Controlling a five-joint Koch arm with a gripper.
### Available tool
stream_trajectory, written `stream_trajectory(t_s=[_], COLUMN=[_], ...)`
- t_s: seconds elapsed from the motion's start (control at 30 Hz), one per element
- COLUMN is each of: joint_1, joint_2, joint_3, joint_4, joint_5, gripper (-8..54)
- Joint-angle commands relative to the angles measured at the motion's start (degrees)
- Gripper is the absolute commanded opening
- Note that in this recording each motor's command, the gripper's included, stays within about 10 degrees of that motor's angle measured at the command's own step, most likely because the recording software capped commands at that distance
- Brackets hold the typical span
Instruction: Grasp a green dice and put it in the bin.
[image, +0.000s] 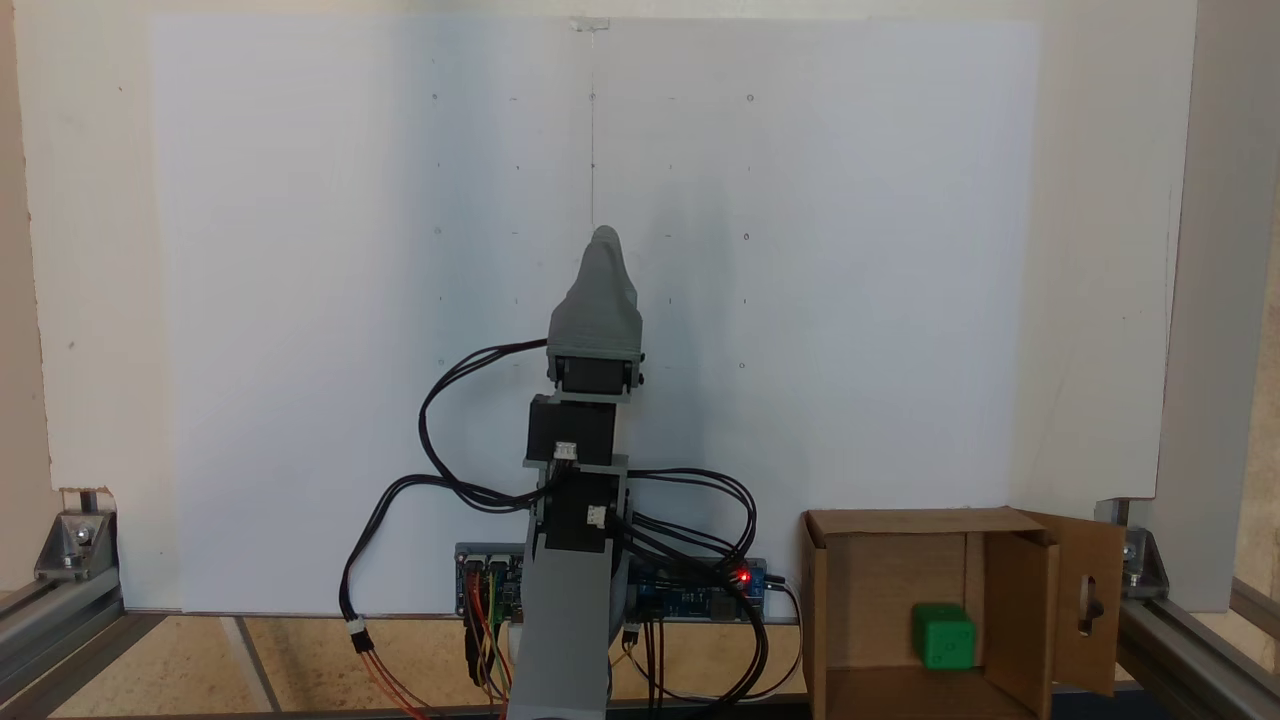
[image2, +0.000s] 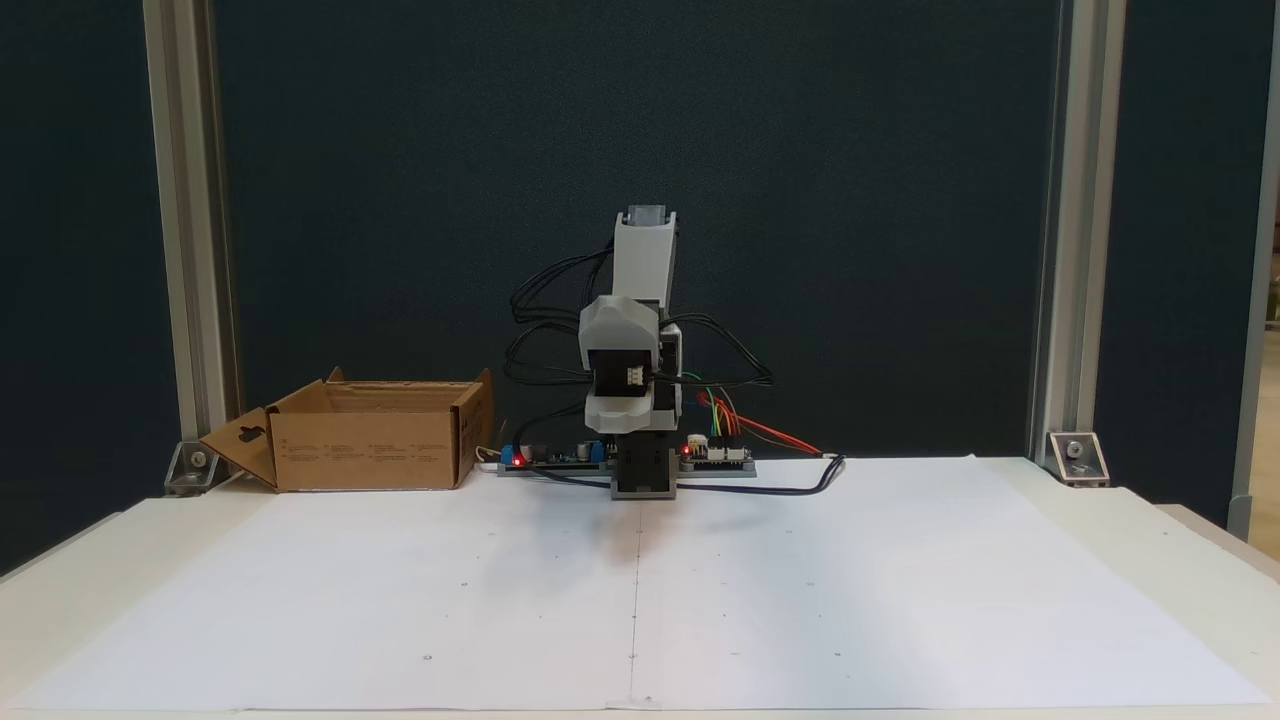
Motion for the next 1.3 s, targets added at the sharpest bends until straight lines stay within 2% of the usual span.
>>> stream_trajectory(t_s=[0.0, 0.4, 0.97, 1.27], joint_1=[0.35, 0.35, 0.35, 0.18], joint_2=[5.98, 5.36, -9.32, -9.58], joint_3=[-0.35, 1.67, -1.58, -1.41], joint_4=[-1.41, 0.44, 0.79, 0.62], joint_5=[-2.29, -1.85, -1.41, -1.41], gripper=[43.7, 43.7, 44.6, 44.6])
